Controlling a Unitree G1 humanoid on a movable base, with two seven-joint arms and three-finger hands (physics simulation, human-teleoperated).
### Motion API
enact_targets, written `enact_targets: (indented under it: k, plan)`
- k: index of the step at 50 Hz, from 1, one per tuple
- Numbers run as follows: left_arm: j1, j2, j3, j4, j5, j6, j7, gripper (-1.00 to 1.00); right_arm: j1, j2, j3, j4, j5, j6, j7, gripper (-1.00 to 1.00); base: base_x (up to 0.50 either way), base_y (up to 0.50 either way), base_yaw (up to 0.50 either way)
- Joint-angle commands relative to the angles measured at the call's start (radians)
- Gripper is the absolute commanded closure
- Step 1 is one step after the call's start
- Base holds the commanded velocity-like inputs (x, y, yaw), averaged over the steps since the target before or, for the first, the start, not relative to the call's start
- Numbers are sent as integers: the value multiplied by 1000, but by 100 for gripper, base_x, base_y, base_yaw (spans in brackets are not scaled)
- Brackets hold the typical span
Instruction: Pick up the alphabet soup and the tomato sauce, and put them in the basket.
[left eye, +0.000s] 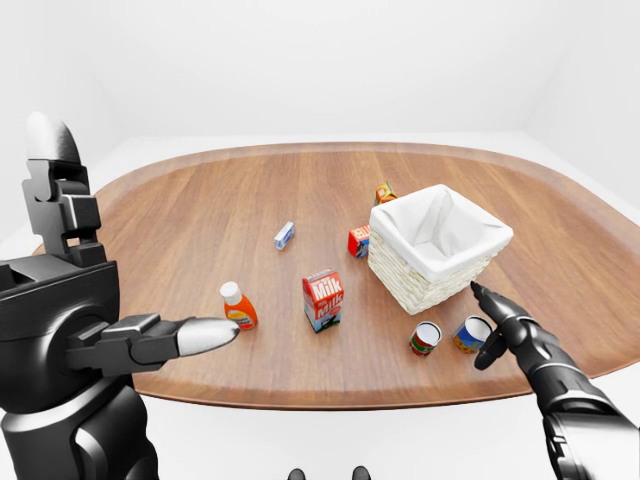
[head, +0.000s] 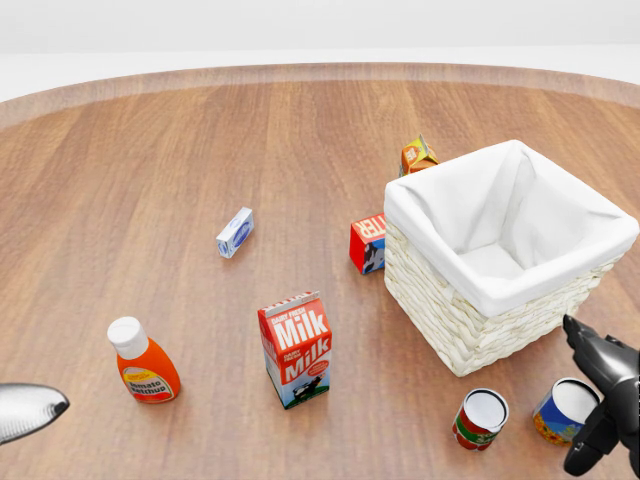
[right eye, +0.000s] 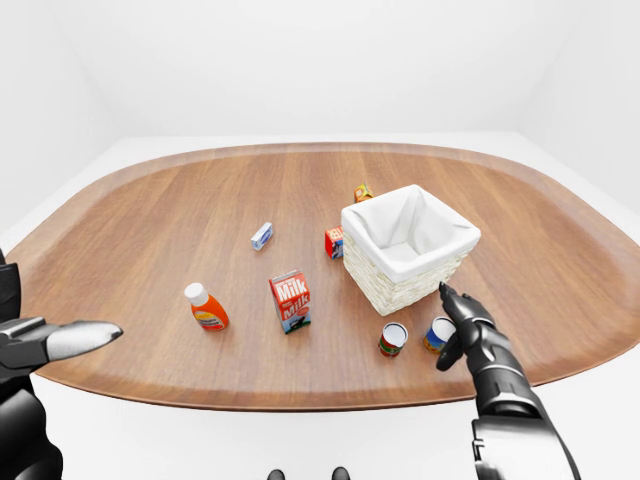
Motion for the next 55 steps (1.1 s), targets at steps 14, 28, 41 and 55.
enact_targets:
  k: [14, 28, 41, 55]
  plan:
    - [-5, 3, 5, 6, -5, 0, 4, -94, -43, 17, 41, 75, -72, 0, -35, -100, 0, 0, 0]
    - [-6, 6, 10, 9, -7, 0, 5, -93, -78, 32, 59, 121, -107, 0, -44, -100, 0, 0, 0]
    - [-2, 5, 8, 6, -7, 0, 4, -93, -80, 20, 62, 126, -128, 0, -41, -100, 0, 0, 0]
    - [-2, 5, 13, 8, -7, 0, 3, -94, -96, 21, 67, 150, -152, 0, -41, -100, 0, 0, 0]
